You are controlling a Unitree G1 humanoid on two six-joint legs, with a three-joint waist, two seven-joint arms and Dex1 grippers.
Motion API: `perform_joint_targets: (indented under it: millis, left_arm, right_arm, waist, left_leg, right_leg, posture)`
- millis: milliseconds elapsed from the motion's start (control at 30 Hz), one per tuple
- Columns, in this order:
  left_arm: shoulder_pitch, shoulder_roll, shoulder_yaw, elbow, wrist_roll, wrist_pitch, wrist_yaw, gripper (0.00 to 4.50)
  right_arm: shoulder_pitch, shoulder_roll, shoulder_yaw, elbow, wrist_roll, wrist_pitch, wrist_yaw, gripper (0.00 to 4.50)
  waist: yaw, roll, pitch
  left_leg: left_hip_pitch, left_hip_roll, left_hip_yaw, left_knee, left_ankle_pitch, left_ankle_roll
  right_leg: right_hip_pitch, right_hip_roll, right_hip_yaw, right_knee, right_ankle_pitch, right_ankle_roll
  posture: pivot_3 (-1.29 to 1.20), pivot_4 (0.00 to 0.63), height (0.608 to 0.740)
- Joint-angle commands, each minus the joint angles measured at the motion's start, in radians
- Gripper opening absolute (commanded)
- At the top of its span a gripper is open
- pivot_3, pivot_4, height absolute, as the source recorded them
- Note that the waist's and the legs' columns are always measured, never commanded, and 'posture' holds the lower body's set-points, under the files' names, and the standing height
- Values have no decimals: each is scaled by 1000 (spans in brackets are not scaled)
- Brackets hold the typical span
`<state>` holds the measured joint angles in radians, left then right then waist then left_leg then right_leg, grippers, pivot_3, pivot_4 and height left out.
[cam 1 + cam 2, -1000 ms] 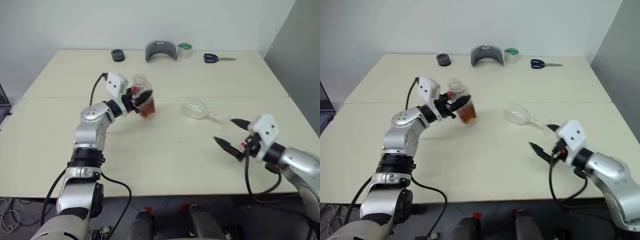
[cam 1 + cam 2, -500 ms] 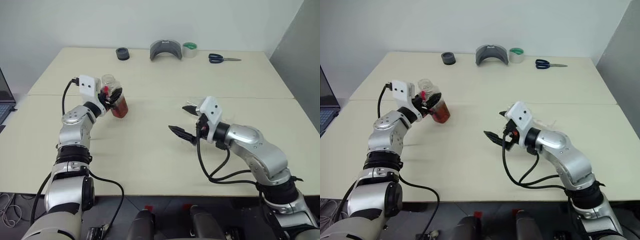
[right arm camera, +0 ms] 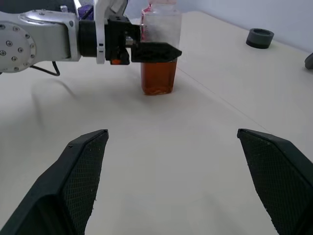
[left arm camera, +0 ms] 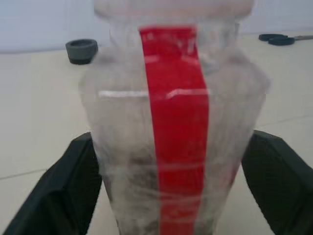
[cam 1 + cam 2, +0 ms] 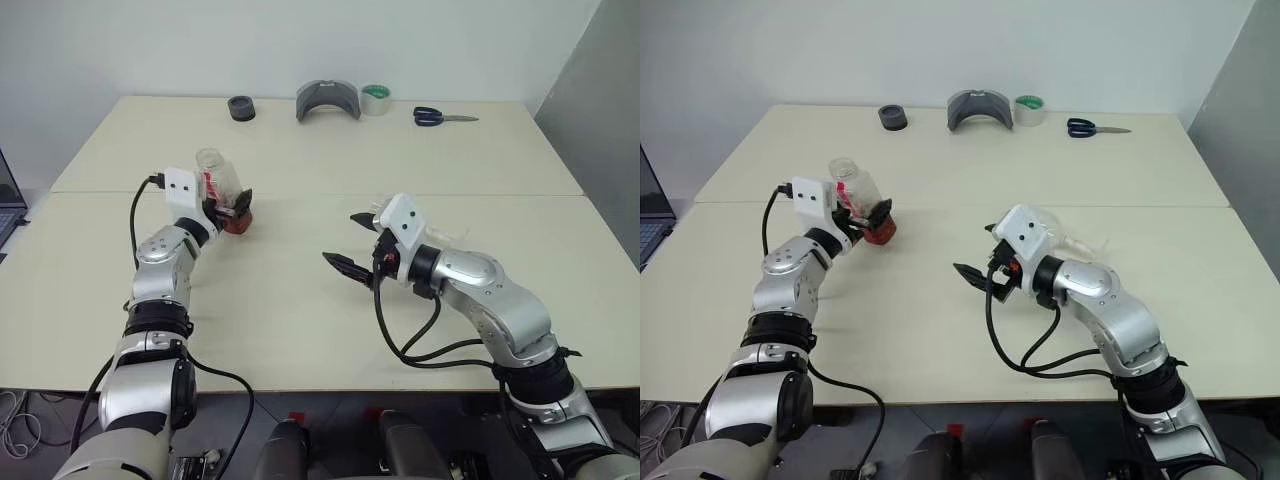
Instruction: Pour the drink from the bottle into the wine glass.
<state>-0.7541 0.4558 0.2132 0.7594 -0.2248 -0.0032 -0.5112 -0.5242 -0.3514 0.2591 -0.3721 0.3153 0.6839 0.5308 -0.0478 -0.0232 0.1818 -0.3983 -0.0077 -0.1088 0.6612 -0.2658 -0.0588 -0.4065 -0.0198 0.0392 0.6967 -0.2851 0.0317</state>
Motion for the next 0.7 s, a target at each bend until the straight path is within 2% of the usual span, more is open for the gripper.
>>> perform_joint_targets:
  millis: [33, 367, 533, 633, 700]
  left_arm:
    - [3, 5, 16, -30, -2, -28, 13, 4468]
    - [147, -10, 25, -182, -3, -20, 68, 4468]
    - [266, -11, 16, -343, 23, -34, 104, 4468]
    - [392, -5, -9, -490, 39, -41, 86, 4468]
    - [435, -1, -28, -526, 52, -46, 69, 4468]
  right_arm:
    - [-7, 3, -10, -45, 0, -7, 4, 4500]
    - [54, -49, -17, -85, -44, -33, 13, 4500]
    - [132, -92, -39, -155, -58, -20, 0, 4500]
    - [178, -116, -97, -226, -89, 22, -66, 4500]
    - [189, -133, -121, -260, -105, 64, -97, 4500]
  waist:
    - [0, 0, 0]
    - [-2, 0, 0]
    - [-2, 0, 0]
    - [-2, 0, 0]
    - [1, 0, 0]
  left_leg:
    - [0, 0, 0, 0, 0, 0]
    - [0, 0, 0, 0, 0, 0]
    - [0, 1, 0, 0, 0, 0]
    - [0, 2, 0, 0, 0, 0]
    - [0, 2, 0, -1, 0, 0]
  right_leg:
    - [0, 0, 0, 0, 0, 0]
    - [0, 0, 0, 0, 0, 0]
    - [0, -1, 1, 0, 0, 0]
    - [0, -1, 1, 0, 0, 0]
    - [0, -1, 1, 0, 0, 0]
  posture:
    - [0, 150, 740]
    - [0, 150, 740]
    - [0, 150, 740]
    - [0, 150, 740]
    - [0, 150, 740]
